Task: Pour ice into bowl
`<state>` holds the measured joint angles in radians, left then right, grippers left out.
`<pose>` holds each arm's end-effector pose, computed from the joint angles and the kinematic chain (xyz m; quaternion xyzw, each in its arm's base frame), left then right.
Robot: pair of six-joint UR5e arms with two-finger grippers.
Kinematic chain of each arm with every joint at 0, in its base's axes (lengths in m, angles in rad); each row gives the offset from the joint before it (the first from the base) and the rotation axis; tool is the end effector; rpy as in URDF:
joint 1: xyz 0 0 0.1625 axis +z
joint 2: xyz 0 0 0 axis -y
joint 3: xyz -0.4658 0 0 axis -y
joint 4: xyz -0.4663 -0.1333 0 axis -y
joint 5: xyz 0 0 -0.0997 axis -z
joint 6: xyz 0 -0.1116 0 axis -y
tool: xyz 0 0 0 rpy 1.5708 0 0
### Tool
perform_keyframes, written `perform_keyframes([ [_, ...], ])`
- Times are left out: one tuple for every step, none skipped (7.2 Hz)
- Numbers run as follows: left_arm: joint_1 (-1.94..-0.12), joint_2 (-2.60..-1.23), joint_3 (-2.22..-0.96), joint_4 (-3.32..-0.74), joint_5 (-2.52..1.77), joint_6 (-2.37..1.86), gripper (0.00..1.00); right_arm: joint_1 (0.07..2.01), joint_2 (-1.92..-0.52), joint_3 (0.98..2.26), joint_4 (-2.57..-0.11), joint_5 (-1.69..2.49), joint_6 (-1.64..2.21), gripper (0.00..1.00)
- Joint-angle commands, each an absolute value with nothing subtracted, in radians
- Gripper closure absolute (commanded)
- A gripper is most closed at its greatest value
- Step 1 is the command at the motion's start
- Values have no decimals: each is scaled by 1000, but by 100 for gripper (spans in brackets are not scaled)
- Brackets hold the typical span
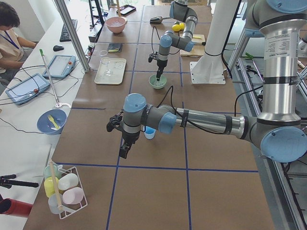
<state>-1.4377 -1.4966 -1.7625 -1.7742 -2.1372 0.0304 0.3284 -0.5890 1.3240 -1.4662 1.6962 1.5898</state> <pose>0.0006 -0.5577 0.6303 0.1390 0.2834 0.1219 0.9410 -0.7966 -0.3975 0.1083 0.0061 -0.4107 0.1324 0.9021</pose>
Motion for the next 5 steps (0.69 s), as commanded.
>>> perform_keyframes([
  [-1439, -1496, -1766, -1775, -2137, 29, 0, 327, -584, 1313, -1497, 1712, 1574, 69],
  [-1439, -1496, -1764, -1778, -2135, 28, 0, 327, -583, 1316, -1505, 1715, 1580, 87],
  [-1439, -1494, -1767, -1779, -2135, 8, 0, 328, -592, 1325, -1499, 1732, 1572, 100],
  [-1439, -1494, -1766, -1779, -2135, -1, 0, 328, -592, 1339, -1502, 1733, 1572, 100],
  [-1439, -1494, -1763, -1781, -2135, -2, 0, 351, -600, 1382, -1508, 1747, 1572, 100],
])
